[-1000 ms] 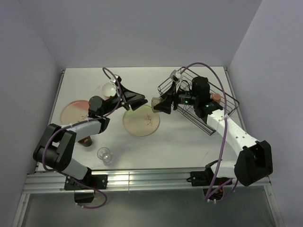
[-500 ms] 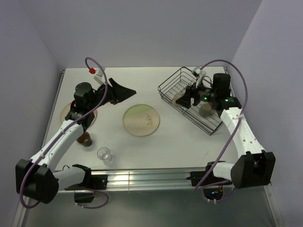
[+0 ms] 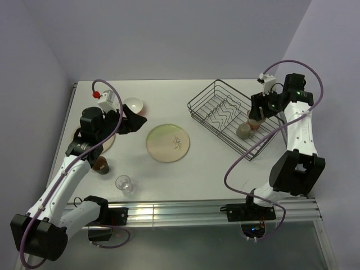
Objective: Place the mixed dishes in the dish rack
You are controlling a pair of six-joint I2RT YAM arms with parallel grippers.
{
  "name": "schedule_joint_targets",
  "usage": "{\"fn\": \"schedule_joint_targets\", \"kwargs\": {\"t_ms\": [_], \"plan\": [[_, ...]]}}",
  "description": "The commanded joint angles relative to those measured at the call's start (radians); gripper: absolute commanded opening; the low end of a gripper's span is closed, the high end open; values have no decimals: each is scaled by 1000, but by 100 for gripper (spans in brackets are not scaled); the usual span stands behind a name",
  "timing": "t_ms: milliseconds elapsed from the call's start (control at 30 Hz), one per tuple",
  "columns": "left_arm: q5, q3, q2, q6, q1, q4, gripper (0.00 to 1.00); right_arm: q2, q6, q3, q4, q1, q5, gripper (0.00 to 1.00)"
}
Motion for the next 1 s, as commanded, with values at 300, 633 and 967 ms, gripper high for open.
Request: {"fn": "schedule_joint_targets", "kwargs": {"t_ms": [300,633,967], "plan": [[2,-20,-59,114,80,-76,80,252,-207,203,-209,1,276,17],[-16,-55,-115,111,104,-100,80,278,-266,119,-161,16,372,20],[-3,-49,-113,124,115,-119,80,313,-223,59,-85,17,362,21]]}}
